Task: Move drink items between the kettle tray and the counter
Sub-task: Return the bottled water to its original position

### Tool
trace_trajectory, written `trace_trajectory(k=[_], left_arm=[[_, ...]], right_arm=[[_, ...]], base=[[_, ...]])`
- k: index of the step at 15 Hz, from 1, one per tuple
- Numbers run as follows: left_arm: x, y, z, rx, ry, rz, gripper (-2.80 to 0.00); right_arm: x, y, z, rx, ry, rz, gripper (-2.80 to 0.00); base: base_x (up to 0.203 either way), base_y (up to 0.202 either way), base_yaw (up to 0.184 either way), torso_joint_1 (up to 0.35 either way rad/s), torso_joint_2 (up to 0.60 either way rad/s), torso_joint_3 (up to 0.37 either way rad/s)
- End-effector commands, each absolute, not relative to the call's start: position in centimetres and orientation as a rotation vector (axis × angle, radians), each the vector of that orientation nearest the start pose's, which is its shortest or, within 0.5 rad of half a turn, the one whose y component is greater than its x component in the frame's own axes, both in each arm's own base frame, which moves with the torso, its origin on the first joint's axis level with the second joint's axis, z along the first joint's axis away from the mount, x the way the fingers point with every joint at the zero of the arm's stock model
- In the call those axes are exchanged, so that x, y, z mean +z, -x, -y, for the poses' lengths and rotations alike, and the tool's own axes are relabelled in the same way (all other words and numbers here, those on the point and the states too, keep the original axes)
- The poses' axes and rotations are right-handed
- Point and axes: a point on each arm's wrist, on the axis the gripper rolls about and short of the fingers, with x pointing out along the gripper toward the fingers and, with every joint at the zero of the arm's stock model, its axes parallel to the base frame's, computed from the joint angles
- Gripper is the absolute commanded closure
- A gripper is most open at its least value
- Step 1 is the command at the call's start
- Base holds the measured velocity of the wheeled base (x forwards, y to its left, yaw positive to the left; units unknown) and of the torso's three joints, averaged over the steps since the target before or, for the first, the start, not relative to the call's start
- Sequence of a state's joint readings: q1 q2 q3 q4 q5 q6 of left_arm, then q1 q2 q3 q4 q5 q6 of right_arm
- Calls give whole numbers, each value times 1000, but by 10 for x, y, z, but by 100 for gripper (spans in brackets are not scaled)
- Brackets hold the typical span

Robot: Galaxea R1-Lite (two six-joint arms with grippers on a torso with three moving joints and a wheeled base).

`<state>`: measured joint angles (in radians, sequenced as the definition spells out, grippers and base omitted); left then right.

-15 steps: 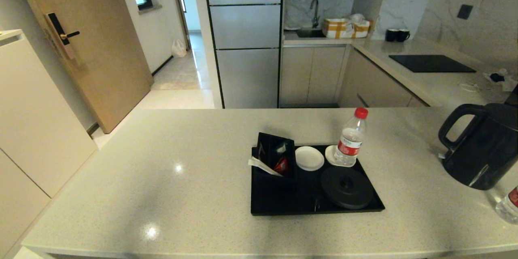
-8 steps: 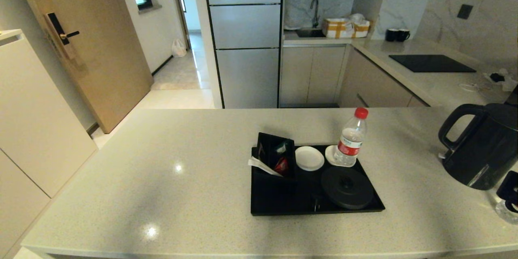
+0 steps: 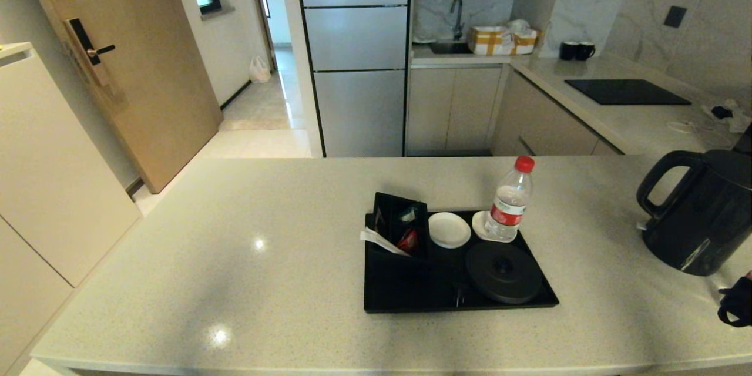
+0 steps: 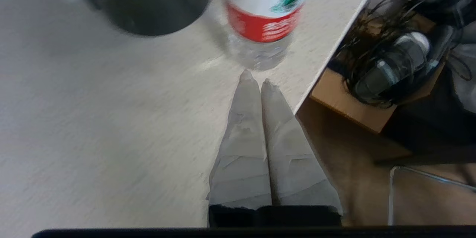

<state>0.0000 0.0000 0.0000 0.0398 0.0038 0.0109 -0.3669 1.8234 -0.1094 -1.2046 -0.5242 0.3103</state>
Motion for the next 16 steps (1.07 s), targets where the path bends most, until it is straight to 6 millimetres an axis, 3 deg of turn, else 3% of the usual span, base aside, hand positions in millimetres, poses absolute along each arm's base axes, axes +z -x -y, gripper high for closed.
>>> trace_trajectory(k=[1,3,7,13,16], left_arm=[[71,23,0,4,-11,-40,0],[71,23,0,5,-11,-40,0],[71,23,0,4,-11,-40,0],[71,23,0,4,-11,-40,0],[71,23,0,4,-11,-40,0]], right_arm=[[36,-196,97,-994,-222,-383,-280],[24,-193,104,-1038,-200,-415,-280],[35,-186,108,-1047,-190,-372,-280],[45,-210,142,-1047,-109,-292,-280],[36,-218,147,-1028,-99,-318,-280]], base=[[0,0,0,0,0,0],[0,0,0,0,0,0],[0,0,0,0,0,0],[0,0,0,0,0,0],[0,0,0,0,0,0]])
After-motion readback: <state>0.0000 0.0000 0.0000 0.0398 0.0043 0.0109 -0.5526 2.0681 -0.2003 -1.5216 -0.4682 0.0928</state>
